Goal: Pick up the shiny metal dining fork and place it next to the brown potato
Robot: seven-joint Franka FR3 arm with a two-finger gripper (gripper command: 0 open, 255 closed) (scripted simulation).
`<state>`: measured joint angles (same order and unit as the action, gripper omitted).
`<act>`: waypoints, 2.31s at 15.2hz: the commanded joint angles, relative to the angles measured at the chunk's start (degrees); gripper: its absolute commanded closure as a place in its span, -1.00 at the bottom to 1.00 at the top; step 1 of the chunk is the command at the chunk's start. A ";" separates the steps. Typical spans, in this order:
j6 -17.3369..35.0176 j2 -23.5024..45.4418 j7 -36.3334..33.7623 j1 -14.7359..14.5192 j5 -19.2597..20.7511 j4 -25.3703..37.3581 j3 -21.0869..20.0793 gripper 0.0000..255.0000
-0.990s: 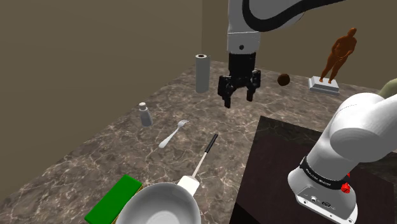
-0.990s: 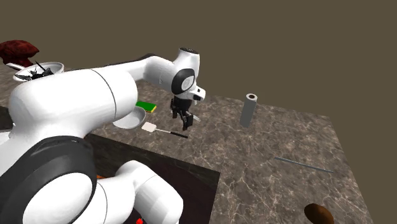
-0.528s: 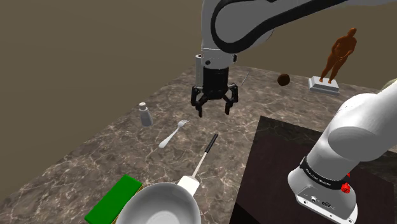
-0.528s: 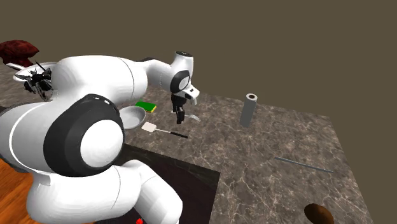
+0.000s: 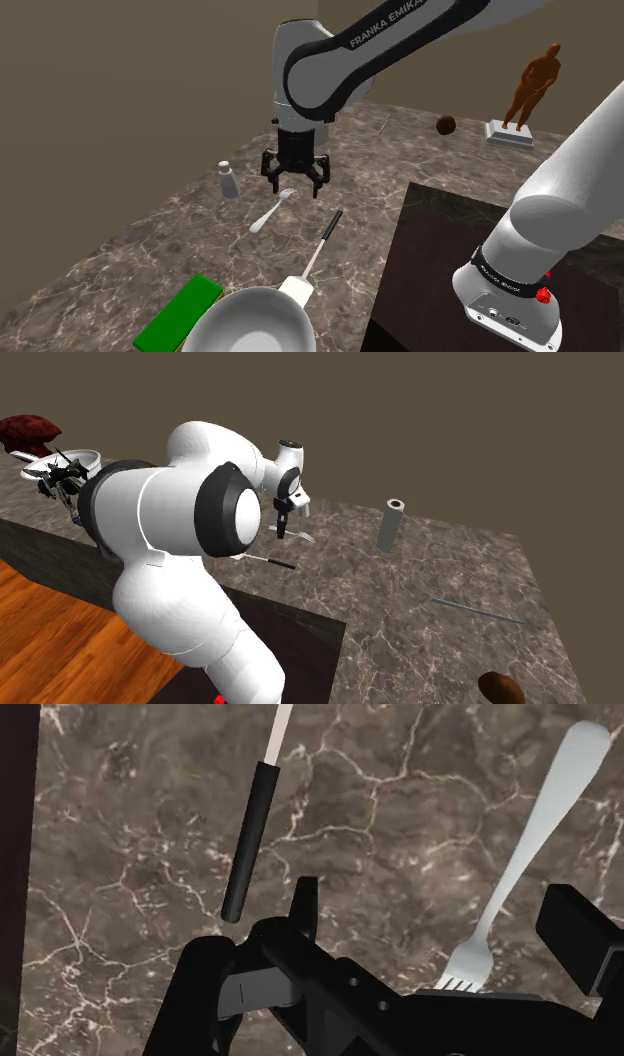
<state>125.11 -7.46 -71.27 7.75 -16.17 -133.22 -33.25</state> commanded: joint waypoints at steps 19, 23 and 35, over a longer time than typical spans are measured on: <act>12.12 18.68 -22.53 -0.98 13.12 6.87 -0.29 -1.00; 12.11 18.67 -22.53 -0.98 13.12 6.88 -0.29 1.00; 8.47 15.79 -21.59 -0.38 11.23 8.01 -0.85 1.00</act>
<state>134.30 8.87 -93.00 7.29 -4.58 -125.44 -34.00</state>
